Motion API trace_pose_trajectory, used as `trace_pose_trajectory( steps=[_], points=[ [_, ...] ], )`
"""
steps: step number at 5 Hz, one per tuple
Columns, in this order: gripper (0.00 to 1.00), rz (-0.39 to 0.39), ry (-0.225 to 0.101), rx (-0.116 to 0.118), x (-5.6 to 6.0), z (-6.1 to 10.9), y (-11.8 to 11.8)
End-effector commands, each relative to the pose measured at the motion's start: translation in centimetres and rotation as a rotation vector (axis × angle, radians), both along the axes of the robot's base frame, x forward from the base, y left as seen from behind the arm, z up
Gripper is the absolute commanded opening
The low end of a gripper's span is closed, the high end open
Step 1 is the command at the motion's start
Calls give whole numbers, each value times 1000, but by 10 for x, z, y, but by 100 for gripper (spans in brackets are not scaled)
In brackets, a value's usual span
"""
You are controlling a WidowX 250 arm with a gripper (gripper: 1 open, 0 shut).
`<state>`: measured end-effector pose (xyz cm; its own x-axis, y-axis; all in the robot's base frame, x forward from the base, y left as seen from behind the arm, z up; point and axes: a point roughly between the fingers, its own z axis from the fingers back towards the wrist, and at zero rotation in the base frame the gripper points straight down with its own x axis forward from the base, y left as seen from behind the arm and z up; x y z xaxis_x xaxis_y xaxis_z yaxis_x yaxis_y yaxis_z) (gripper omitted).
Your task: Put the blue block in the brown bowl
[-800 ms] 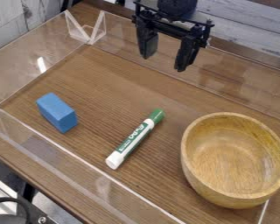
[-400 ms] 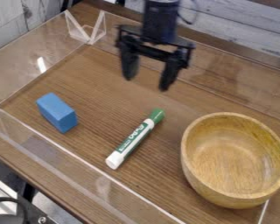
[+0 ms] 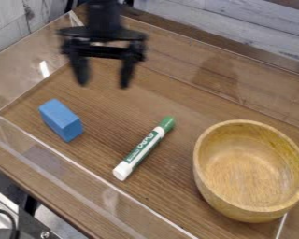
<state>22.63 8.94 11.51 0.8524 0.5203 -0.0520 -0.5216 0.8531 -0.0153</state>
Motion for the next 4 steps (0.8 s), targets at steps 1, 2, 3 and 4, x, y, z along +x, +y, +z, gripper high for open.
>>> trace_pose_trajectory(
  steps=[1,2,3,4],
  points=[
    [100,145,-72,7,-12,4,24],
    [100,221,-85,-6,-19,-9,38],
    [100,262,-84,-4,-17,-21,40],
    [100,308,-89,-8,-18,-35,41]
  ],
)
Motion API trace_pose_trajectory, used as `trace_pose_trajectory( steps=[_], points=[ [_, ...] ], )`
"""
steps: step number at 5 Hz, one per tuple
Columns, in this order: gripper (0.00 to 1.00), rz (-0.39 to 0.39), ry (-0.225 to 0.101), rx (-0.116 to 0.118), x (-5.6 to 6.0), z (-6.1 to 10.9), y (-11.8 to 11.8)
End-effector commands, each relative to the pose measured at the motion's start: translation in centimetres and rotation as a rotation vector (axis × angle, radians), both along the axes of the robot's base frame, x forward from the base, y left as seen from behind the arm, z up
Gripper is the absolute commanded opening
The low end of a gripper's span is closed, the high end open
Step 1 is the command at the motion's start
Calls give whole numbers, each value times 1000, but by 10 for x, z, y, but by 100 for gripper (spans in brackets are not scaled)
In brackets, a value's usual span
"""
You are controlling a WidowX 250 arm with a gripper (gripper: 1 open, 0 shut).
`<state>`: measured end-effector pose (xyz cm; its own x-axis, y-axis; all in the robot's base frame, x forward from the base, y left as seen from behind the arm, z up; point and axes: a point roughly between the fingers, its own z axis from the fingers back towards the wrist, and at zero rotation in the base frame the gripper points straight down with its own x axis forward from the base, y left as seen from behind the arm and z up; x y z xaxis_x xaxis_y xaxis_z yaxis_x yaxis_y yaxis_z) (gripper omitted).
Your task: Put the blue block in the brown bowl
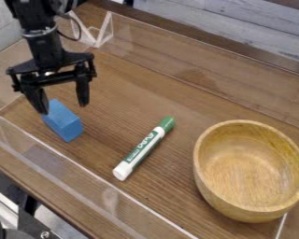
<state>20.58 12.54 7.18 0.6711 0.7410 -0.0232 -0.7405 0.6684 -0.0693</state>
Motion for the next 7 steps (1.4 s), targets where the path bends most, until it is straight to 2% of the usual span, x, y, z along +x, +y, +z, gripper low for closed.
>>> trace_pose_trajectory(
  steps=[1,2,3,4,5,6,7],
  points=[
    [100,49,-35,20,2,-3,8],
    [100,67,-39,27,2,-16,8],
    [0,75,-42,40,2,-27,9],
    [0,66,-43,61,1,-32,10],
    [100,56,-41,79,1,-36,10],
    [0,41,-39,84,2,-28,9],
    [100,27,-37,89,3,-24,8]
  ],
)
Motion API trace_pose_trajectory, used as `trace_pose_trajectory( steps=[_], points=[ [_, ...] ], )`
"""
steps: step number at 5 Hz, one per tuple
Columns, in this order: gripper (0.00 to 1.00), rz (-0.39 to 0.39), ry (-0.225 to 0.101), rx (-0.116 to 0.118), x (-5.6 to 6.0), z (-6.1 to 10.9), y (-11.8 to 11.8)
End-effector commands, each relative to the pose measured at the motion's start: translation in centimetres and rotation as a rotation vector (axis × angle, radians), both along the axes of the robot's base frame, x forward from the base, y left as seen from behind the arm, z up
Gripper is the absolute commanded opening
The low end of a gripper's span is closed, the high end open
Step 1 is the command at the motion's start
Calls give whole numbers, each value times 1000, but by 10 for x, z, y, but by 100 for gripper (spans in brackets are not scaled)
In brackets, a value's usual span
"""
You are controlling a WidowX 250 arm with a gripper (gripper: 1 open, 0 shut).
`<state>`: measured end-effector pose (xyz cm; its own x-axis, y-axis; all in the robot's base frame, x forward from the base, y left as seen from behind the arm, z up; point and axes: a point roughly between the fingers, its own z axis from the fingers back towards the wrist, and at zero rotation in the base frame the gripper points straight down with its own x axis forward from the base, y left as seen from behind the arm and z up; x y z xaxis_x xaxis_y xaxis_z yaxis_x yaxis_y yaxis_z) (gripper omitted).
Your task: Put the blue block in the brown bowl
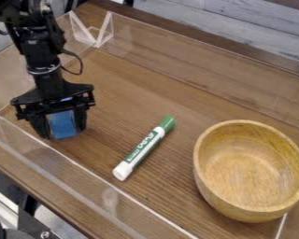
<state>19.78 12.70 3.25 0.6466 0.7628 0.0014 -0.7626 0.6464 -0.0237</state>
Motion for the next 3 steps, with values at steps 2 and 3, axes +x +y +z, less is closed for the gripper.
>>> trace_pose_trajectory(
  steps=[2,3],
  points=[
    [100,-23,-50,51,13,17,5],
    [0,-26,-48,56,13,16,4]
  ],
)
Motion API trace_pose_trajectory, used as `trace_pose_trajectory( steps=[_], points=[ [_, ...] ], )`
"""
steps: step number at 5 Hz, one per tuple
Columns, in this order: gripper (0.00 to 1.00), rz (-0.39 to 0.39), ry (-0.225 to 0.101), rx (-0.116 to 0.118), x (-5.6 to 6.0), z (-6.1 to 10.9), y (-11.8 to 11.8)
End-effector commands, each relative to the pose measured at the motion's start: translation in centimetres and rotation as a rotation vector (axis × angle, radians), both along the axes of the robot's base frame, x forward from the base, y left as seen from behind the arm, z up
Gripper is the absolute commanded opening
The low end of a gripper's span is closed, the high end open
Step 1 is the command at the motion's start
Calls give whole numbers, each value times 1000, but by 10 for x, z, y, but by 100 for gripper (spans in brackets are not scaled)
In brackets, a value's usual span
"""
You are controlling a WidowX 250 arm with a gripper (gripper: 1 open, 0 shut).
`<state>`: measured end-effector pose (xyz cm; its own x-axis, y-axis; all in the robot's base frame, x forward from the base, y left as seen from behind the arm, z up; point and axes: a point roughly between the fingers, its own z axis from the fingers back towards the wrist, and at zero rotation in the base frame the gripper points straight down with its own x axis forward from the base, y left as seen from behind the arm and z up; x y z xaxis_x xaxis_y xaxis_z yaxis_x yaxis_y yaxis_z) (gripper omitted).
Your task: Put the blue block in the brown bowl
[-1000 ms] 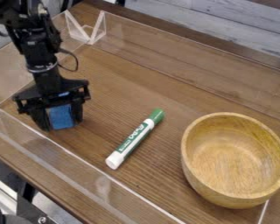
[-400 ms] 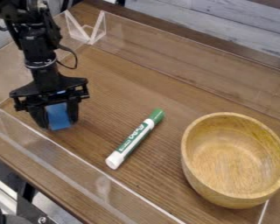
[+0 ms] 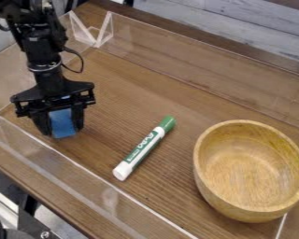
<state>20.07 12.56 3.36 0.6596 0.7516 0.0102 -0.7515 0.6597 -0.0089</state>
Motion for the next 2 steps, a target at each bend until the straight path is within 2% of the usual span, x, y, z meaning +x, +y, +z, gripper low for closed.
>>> trace_pose_trajectory(
  steps=[1,2],
  points=[
    [100,-16,-50,43,11,14,5],
    [0,-20,-48,47,11,13,4]
  ],
)
